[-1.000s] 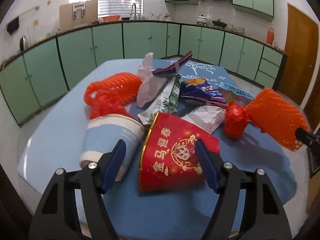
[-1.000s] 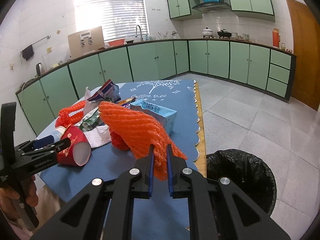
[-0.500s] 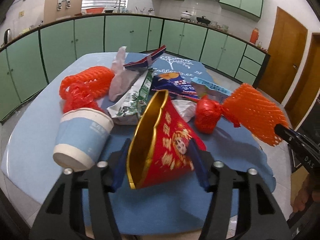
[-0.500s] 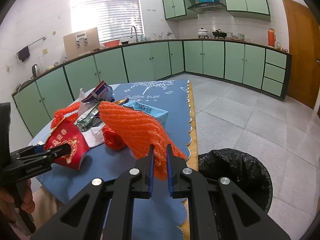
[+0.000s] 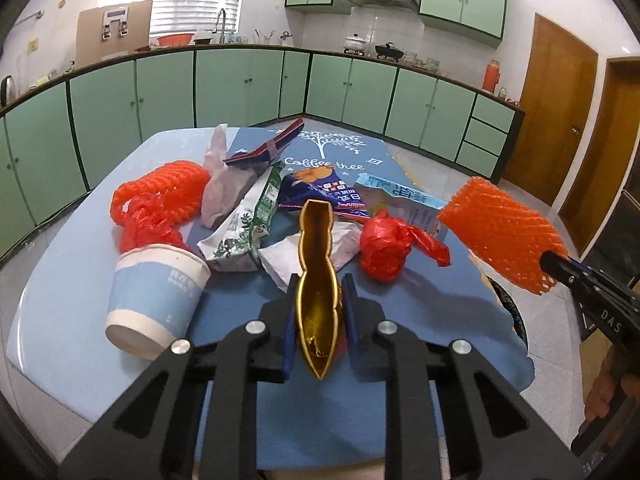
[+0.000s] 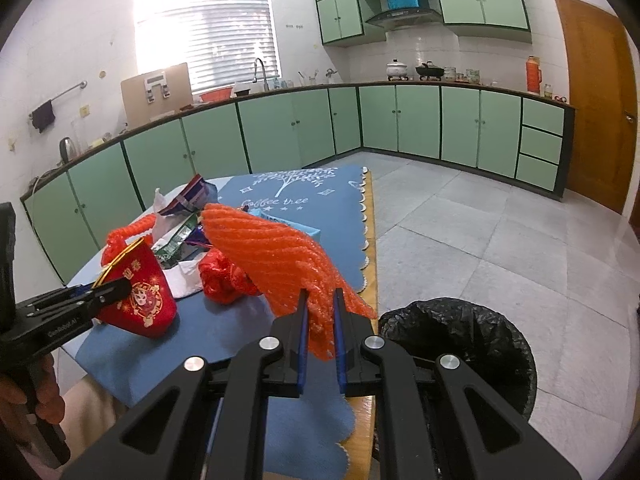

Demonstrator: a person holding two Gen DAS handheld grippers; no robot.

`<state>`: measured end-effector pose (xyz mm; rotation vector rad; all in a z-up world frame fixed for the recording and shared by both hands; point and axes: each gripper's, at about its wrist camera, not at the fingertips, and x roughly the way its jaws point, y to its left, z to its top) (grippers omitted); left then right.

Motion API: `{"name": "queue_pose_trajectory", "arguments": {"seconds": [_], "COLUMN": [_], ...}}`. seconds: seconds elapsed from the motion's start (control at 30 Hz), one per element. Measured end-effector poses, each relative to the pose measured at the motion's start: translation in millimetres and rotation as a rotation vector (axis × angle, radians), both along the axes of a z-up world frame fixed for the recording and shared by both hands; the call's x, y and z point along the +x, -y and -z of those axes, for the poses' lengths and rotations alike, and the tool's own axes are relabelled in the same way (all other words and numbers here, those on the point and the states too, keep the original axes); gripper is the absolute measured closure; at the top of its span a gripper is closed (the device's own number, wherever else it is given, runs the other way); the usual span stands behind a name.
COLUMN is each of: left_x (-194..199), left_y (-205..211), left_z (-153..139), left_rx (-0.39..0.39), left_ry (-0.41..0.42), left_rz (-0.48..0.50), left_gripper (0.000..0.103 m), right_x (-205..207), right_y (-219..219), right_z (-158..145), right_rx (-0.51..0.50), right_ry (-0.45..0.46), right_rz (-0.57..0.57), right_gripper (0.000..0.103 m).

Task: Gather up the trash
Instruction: 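Grasp the red paper cup rim with the left gripper, then carry the foam net and red cup to the bin and release both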

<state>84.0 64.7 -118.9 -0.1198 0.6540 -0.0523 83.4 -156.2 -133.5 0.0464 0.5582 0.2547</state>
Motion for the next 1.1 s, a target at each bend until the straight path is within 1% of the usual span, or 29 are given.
{"name": "queue_pose_trajectory", "arguments": {"seconds": [0.17, 0.3, 0.43, 0.57, 0.63, 0.73, 0.87, 0.97, 1.03, 1.07, 1.1], "left_x": [-2.7, -8.3, -4.7, 12.8, 22.7, 48.6, 78.4, 98.4, 109.1, 113.6, 119.1], "left_y": [-0.6, 14.2, 45.6, 88.5, 111.5, 154.3, 211.9, 242.2, 256.1, 260.7, 265.5], "left_z": [-8.4, -26.5, -41.5, -50.4, -50.9, -47.0, -29.3, -10.7, 0.5, 4.9, 10.3], "left_rx": [-0.002, 0.012, 0.010, -0.035, -0.042, -0.082, -0.061, -0.060, -0.056, -0.052, -0.048], "left_ry": [0.023, 0.071, 0.111, 0.128, 0.134, 0.104, 0.071, 0.021, -0.012, -0.025, -0.047], "left_rz": [-0.008, 0.040, 0.140, 0.261, 0.314, 0.415, 0.511, 0.550, 0.557, 0.559, 0.565], "left_gripper": [0.087, 0.087, 0.087, 0.086, 0.086, 0.085, 0.081, 0.077, 0.077, 0.074, 0.064], "right_x": [-3.0, -6.7, -11.4, -12.4, -11.0, -5.6, 4.1, 12.6, 18.9, 22.9, 26.7], "right_y": [9.5, 25.3, 51.0, 85.8, 105.9, 131.4, 152.5, 170.2, 181.7, 187.5, 192.0], "right_z": [-1.7, -7.5, -14.1, -13.6, -8.2, 5.4, 27.1, 43.4, 54.0, 60.2, 66.1], "right_rx": [0.011, 0.019, 0.016, 0.003, 0.017, 0.040, 0.026, 0.036, 0.040, 0.043, 0.045], "right_ry": [0.006, 0.024, 0.042, 0.037, 0.021, -0.017, -0.053, -0.082, -0.105, -0.120, -0.136], "right_rz": [0.026, 0.068, 0.143, 0.239, 0.283, 0.340, 0.389, 0.419, 0.440, 0.451, 0.459], "right_gripper": [0.092, 0.092, 0.092, 0.092, 0.092, 0.092, 0.092, 0.092, 0.091, 0.088, 0.085]}}
